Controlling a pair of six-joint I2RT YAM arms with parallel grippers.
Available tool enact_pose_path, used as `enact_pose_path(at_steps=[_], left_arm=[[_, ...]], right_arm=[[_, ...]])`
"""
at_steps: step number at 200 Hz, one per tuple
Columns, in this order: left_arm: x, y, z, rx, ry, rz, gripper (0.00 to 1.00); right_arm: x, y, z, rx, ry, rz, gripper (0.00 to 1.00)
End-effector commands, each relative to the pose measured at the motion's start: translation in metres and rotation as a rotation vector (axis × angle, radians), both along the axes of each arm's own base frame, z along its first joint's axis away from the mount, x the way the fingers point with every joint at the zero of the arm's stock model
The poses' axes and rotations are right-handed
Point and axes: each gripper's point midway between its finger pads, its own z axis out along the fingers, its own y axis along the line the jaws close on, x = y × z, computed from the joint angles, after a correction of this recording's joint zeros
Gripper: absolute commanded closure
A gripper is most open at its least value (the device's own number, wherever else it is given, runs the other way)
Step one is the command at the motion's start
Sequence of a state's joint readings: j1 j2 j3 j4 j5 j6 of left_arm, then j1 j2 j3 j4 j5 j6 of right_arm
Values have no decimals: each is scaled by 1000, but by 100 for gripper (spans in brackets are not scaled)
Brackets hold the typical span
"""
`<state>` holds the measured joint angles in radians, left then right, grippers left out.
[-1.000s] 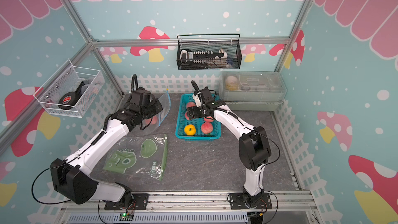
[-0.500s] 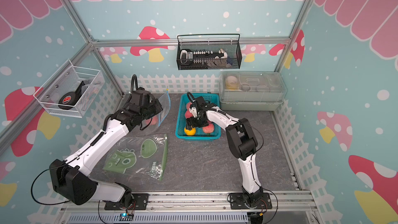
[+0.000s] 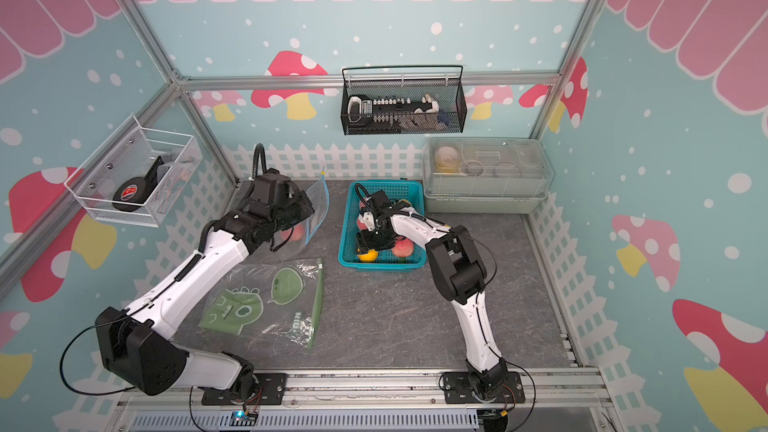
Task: Place the peach in a zip-top bag and seal the zipper
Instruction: Pick up the peach from the basket.
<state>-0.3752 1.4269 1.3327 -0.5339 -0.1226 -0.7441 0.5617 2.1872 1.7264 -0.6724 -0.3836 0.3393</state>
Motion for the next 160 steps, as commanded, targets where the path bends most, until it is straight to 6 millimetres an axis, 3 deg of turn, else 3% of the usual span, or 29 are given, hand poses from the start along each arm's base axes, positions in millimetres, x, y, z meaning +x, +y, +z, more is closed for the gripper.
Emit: enact_pose_path(at_steps=[1,31,59,63,85,126,160], left_arm=[[-4,4,1,8,-2,-4,100],[-4,3,0,2,0,-3,100],[-4,1,1,-10,1,-9,100],[-4,0,1,-12,2,-11,100],[-3,0,1,-23,4,-4,100],[-1,-4,0,-41,12,-10,100],[0,-9,2,-56,13,-34,100]], right_arm=[[2,2,14,9,-27,-11,30],[9,-2,51,109,-96,-70,36],[13,-6,101,271,-180,-118,39],[14,-8,118,296,-211,-126,39],[12,-10,160,371,-292,-131,39],[3,13,238,633,-374,-66,39],[0,44,266,767,-358,-16,39]])
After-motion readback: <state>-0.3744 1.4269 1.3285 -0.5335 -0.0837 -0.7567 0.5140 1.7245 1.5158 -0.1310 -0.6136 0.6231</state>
